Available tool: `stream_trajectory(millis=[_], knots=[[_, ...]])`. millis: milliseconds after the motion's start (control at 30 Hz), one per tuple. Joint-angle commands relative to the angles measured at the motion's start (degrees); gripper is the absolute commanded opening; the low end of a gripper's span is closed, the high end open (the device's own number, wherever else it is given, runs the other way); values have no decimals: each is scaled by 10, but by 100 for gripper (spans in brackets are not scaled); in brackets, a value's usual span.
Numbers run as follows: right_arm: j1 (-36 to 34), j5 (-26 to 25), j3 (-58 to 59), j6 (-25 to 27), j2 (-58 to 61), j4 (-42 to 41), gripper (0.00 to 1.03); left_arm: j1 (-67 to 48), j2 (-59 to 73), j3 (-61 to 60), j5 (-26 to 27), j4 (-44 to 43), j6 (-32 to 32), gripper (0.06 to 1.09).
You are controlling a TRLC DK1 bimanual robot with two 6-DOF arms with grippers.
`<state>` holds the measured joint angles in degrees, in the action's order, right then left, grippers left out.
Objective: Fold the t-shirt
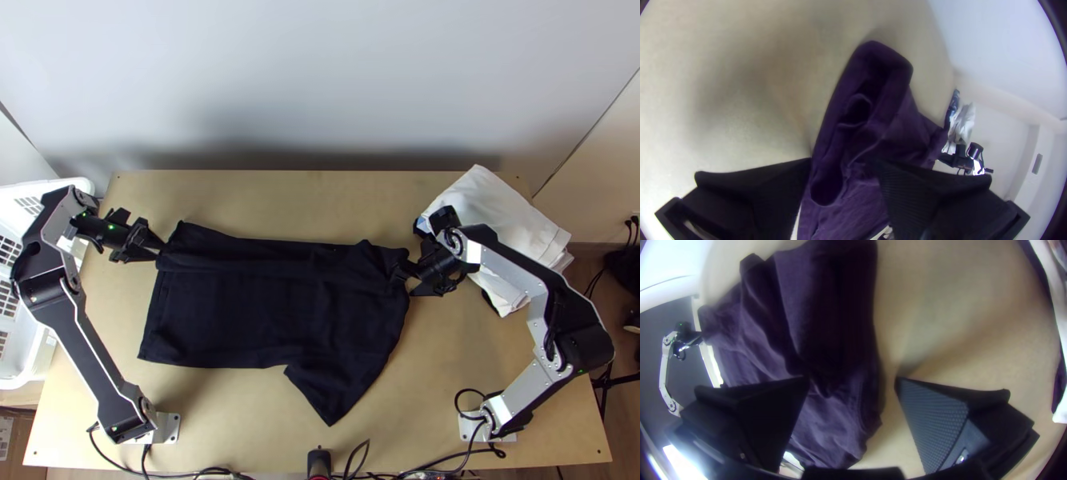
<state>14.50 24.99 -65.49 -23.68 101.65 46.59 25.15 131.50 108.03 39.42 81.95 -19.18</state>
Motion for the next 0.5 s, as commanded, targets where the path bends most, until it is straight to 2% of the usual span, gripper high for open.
stream_trajectory(millis=[0, 167, 267, 367, 467], knots=[[-2, -14, -10, 3, -44, 18, 98, 3, -32, 8, 1, 5, -29, 103], [17, -13, -53, 2, -100, 117, 97, 12, -106, 24, 9, 11, -31, 102], [46, -12, -43, -7, -154, 166, 97, 25, -167, -11, 11, 15, -24, 103], [93, -10, -28, -40, -196, 232, 97, 37, -216, -82, 8, 15, -56, 103], [175, -8, 19, -116, -240, 243, 98, 55, -258, -173, 2, 15, -111, 103]])
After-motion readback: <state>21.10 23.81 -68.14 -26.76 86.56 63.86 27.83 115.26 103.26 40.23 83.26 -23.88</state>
